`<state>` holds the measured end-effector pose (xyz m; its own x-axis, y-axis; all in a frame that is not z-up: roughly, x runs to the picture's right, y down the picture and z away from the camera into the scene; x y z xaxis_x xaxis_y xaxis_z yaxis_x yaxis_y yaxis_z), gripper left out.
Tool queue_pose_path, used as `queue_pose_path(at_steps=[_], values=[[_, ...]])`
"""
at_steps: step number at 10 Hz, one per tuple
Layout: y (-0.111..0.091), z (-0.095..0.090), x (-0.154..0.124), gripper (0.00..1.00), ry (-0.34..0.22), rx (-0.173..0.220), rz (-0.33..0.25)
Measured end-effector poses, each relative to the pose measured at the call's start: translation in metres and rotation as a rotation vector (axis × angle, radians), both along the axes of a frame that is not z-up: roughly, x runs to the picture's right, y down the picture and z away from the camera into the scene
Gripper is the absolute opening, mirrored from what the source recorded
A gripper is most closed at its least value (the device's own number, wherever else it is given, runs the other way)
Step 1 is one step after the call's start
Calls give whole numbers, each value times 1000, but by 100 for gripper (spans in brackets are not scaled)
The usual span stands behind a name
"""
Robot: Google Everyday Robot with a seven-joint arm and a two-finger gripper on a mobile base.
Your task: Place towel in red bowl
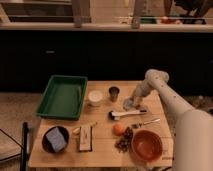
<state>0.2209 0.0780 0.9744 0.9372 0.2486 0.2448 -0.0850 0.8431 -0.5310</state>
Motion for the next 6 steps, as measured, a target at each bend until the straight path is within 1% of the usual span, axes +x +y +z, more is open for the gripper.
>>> queue_pose_path(at_steps=[1,3,4,5,6], values=[[0,-1,0,2,0,-2,-2],[1,-1,1,0,1,-3,-2],[2,-4,1,0,-3,-1,-15],[3,-11,3,0,-10,2,-24],[-2,-23,6,0,-20,9,-31]])
